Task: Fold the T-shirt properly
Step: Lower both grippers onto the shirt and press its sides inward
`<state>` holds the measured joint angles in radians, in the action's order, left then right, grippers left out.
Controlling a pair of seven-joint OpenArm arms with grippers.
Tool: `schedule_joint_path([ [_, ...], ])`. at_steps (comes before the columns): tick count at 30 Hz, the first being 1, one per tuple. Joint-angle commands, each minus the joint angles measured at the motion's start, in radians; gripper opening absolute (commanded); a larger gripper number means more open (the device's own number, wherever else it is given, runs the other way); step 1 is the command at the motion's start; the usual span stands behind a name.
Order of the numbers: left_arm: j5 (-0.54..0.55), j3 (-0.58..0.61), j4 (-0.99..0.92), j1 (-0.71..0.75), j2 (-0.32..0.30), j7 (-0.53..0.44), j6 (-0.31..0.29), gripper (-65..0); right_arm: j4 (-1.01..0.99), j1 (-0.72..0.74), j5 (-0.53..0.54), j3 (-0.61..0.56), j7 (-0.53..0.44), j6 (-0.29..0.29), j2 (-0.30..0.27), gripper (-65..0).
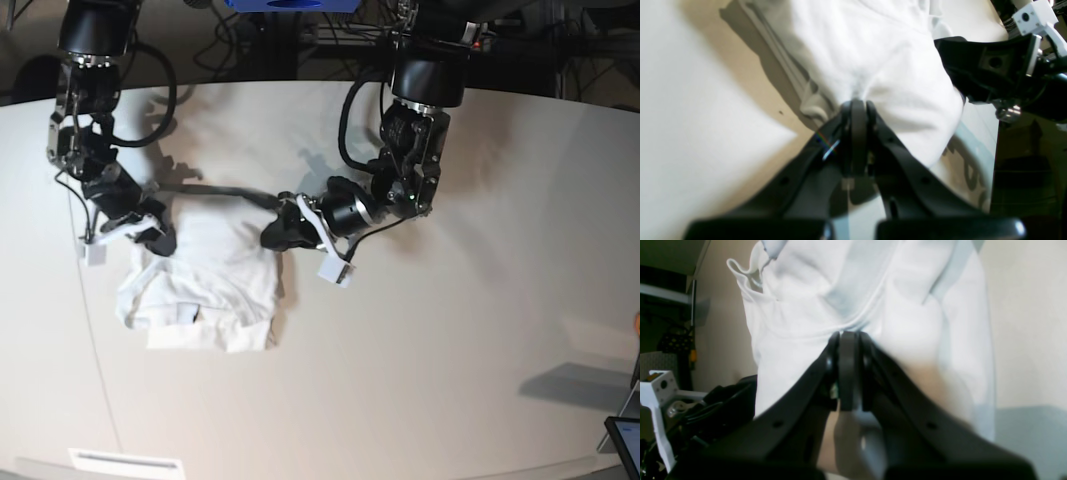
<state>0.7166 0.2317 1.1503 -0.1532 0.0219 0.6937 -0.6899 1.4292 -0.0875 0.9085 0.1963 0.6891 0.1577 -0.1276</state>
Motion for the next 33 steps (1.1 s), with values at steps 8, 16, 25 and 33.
schedule_joint_path([
  [8, 0.013, 0.001, 0.007, -0.044, -0.001, -0.013, -0.008, -65.0, 0.155, -0.028, -0.044, 0.002, 0.036, -0.03, -0.013, -61.4],
  [16, 0.022, -0.001, 0.23, -0.027, -0.026, -0.006, -0.008, -65.0, 0.33, -0.018, -0.044, 0.002, 0.088, -0.03, -0.014, -61.4],
  [25, 0.024, 0.013, 0.264, -0.087, 0.022, -0.006, -0.008, -65.0, 0.219, 0.139, -0.045, 0.001, 0.117, -0.033, -0.045, -61.4],
  [33, 0.016, 0.013, 0.05, -0.205, 0.118, -0.013, -0.008, -65.0, 0.045, 0.249, -0.045, 0.001, 0.122, -0.03, -0.074, -61.4],
])
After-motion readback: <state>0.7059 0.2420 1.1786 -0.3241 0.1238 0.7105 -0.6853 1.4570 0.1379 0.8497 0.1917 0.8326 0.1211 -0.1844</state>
